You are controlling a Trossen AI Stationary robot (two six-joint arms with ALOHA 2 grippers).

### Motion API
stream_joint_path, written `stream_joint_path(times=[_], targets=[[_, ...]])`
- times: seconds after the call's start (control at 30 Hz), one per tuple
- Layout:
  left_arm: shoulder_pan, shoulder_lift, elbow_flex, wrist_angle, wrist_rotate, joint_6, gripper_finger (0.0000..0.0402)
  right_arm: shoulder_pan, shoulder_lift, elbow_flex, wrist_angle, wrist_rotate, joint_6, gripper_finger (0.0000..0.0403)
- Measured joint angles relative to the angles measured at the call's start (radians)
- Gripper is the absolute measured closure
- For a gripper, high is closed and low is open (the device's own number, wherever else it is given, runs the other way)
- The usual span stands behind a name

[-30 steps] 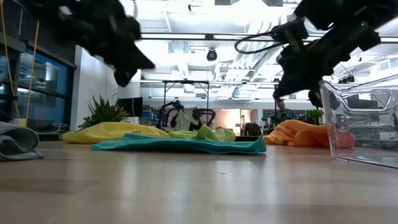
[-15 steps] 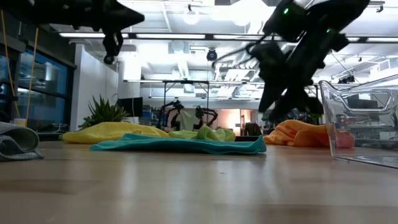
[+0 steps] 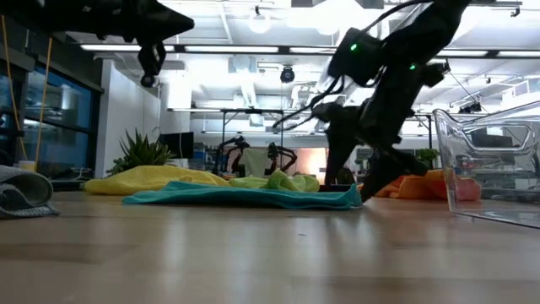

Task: Fold microfiber towels
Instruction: Fold the blue microfiber cloth

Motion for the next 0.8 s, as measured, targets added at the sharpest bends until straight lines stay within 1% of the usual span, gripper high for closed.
stream_joint_path(times=[0.1, 0.3, 0.4, 0.47, 0.57, 0.63, 0.7, 0.8], targets=[[0.0, 0.0, 0.0, -0.004, 0.002, 0.01, 0.0401, 0.0, 0.069, 0.057, -0.014, 0.004, 0.023, 0.0125], [0.0, 0.0, 0.0, -0.025, 0.039, 0.008, 0.0401, 0.006, 0.167, 0.203, -0.144, 0.053, 0.042, 0.0126], [0.001, 0.0, 0.0, -0.025, 0.056, 0.01, 0.0402, 0.006, 0.197, 0.268, -0.219, 0.073, 0.029, 0.0137], [0.001, 0.0, 0.0, -0.026, 0.056, 0.021, 0.0401, 0.007, 0.215, 0.285, -0.237, 0.083, 0.021, 0.0153], [0.002, 0.0, 0.0, -0.031, 0.056, 0.026, 0.0402, 0.008, 0.233, 0.29, -0.237, 0.098, 0.017, 0.0193], [0.002, 0.0, 0.0, -0.043, 0.056, 0.026, 0.0402, 0.015, 0.238, 0.291, -0.248, 0.116, -0.006, 0.0232], [0.001, 0.0, 0.0, -0.053, 0.056, 0.026, 0.0402, 0.019, 0.24, 0.291, -0.274, 0.134, -0.048, 0.0284], [0.001, 0.0, 0.0, -0.053, 0.056, 0.027, 0.0402, 0.016, 0.227, 0.289, -0.308, 0.138, -0.114, 0.0374]])
